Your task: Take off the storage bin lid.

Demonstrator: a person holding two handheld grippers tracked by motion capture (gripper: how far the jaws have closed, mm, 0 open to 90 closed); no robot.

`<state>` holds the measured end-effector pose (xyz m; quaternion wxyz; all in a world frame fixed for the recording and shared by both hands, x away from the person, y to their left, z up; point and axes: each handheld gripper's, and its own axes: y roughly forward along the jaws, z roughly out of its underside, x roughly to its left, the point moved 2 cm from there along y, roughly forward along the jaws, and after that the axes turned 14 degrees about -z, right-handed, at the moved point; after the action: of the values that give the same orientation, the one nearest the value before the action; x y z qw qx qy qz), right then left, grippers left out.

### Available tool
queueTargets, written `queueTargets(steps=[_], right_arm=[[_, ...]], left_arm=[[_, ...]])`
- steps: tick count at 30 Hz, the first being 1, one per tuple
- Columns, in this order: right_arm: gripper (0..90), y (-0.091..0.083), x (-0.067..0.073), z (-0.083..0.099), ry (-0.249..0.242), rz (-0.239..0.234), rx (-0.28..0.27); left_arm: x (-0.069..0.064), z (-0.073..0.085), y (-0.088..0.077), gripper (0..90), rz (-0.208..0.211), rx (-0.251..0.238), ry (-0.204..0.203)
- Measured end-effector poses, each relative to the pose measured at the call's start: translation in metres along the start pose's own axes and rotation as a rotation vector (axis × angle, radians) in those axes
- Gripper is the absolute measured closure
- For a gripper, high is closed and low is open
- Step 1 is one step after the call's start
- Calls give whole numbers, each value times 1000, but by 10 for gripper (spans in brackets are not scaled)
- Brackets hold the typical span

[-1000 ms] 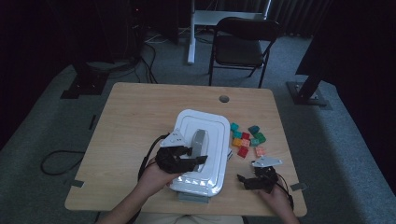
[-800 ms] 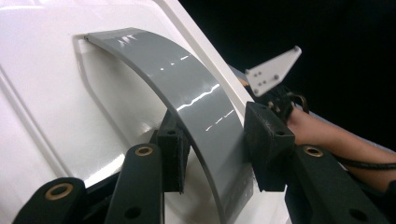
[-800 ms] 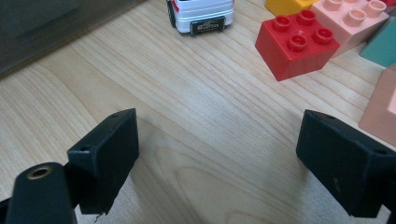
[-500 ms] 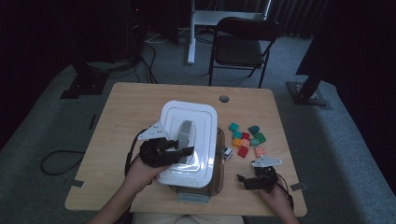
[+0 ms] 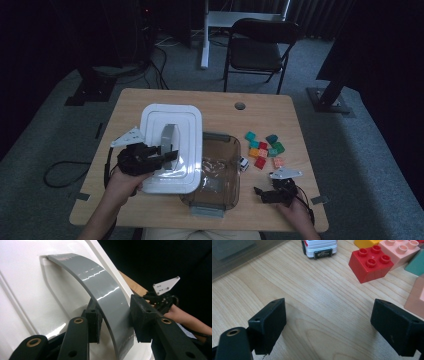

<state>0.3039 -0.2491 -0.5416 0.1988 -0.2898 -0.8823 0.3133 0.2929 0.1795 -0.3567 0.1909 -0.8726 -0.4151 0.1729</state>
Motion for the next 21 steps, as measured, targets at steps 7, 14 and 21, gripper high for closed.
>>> queueTargets(steps=[7, 14, 21], right_arm=[[126, 0, 0, 0, 1, 0, 0], [125, 0, 0, 0, 1, 0, 0], [126, 0, 0, 0, 3, 2, -1]], left_arm=[[27, 11, -17, 639, -41, -5, -33], [47, 30, -16, 644, -40, 8, -73], [64, 56, 8, 651, -31, 59, -111]])
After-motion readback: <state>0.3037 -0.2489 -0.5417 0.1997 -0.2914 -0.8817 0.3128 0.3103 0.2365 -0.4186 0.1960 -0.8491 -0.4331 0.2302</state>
